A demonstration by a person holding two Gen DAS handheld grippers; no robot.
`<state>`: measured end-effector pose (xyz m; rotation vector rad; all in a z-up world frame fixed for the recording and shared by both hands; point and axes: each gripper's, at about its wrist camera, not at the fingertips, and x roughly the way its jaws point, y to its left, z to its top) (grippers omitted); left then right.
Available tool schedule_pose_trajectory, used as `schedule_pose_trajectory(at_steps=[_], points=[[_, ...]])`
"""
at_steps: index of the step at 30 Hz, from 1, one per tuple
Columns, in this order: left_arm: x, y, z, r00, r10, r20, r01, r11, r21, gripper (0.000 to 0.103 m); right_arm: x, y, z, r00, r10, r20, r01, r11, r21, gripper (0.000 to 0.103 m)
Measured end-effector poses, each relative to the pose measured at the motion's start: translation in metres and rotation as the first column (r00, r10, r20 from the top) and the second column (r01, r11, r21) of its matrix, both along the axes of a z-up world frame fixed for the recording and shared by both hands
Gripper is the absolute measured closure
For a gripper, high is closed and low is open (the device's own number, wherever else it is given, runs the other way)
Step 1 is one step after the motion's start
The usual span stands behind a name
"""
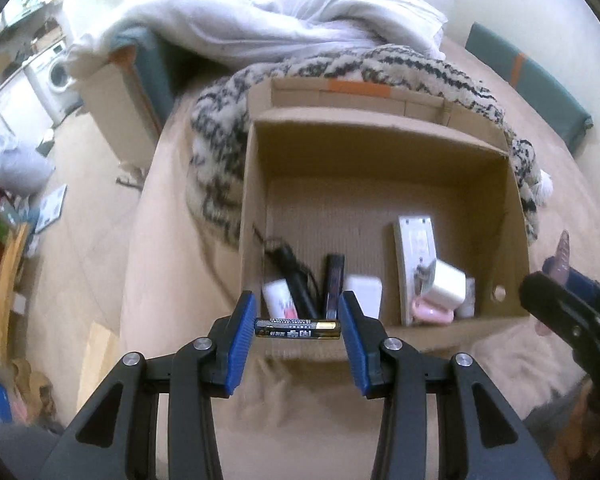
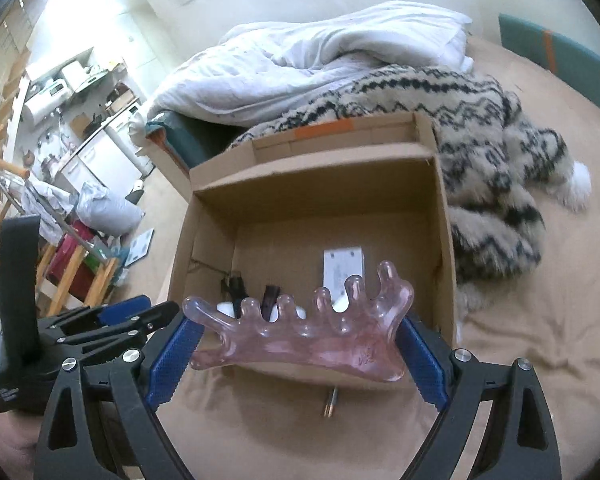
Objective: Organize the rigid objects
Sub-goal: 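Carry the battery and pink comb over the box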
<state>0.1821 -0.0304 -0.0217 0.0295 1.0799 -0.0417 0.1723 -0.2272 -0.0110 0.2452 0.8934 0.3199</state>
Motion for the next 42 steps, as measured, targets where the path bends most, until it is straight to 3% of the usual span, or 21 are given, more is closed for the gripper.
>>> schedule_pose_trajectory(at_steps=[4,8,13,17,21,35,42], points=[[0.022,-0.009,-0.006,1.0,-0.029,-0.01,0.029,0.999,0.032,0.064,0.02,0.001,-0.014,1.0,-0.001,-0.026,0.001,1.0,0.002,0.004],[0.032,-0.019,-0.031,0.998,-0.064,0.014,0.062,0.995,0.08,0.064,0.028,-0.001,-0.041,0.994,-0.033,-0.102,0.035,0.999,0.009,0.004],[0.035,-0.016,-0.057,0.999,-0.028,-0.031,0.029,0.999,0.015,0.064,0.033,0.005,-0.061,0.986,-0.029,-0.164,0.026,0.999,-0.022,0.004],[0.034,-0.014,-0.054,1.0,-0.025,0.007,0.025,0.999,0.037,0.064,0.036,0.006,-0.07,0.981,-0.043,-0.189,0.037,0.999,-0.034,0.004],[0.036,-0.011,-0.058,1.0,-0.007,-0.005,0.007,0.999,0.034,0.064,0.04,0.004,-0.077,0.974,-0.06,-0.22,0.056,0.998,-0.025,0.004],[0.036,-0.012,-0.059,1.0,-0.005,0.001,0.005,0.999,0.051,0.064,0.043,0.007,-0.08,0.972,-0.064,-0.225,0.054,0.997,-0.047,0.004],[0.037,-0.011,-0.058,1.0,0.0,0.004,0.0,0.999,0.054,0.064,0.041,-0.002,-0.069,0.981,-0.071,-0.182,0.074,0.997,0.009,0.004]])
